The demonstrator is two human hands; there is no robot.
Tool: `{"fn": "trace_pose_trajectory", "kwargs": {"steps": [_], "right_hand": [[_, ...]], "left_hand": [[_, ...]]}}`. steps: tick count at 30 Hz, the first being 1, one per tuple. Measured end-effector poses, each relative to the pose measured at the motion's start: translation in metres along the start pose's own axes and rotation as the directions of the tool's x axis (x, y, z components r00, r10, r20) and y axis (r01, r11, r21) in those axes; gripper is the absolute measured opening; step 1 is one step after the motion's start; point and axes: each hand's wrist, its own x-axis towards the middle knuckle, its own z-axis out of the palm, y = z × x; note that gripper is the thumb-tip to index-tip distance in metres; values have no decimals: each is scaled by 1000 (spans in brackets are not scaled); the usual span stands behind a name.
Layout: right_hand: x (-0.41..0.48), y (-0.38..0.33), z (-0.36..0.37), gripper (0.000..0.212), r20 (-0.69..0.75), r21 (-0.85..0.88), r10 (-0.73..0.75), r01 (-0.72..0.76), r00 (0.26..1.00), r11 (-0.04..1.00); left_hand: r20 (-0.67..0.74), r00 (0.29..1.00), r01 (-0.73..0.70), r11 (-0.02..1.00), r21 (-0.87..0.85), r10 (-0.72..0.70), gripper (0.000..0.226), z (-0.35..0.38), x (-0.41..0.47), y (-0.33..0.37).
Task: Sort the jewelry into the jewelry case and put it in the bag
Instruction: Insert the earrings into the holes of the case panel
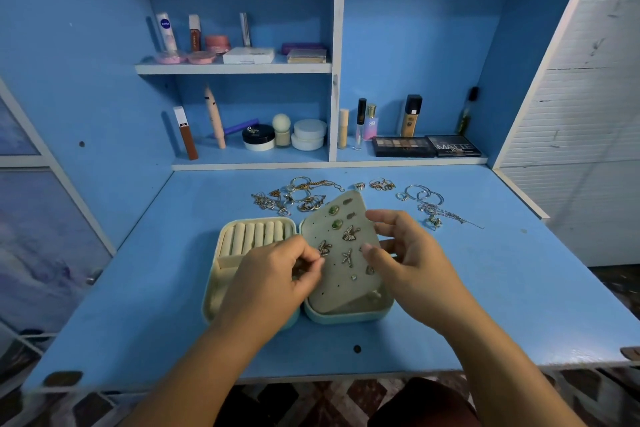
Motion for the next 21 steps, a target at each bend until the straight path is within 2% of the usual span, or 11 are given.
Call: {"fn": "trace_pose_trajectory", "kwargs": {"steps": [10,15,19,21], "right_hand": [[-3,7,0,30,20,-6,-24,24,1000,1000],[-3,10,0,29,30,24,-27,26,999,999],[-3,10,-1,30,27,13,-36,36,999,999],[-4,11,-1,29,26,16,-42,41,999,999]], "left_hand": [[-12,1000,6,1000,-20,-6,9,3,1,5],[-30,999,-41,999,11,42,15,4,3,11],[50,988,-148,985,93,144,12,3,3,10],[94,984,-157,986,56,152,9,0,2,7]]}}
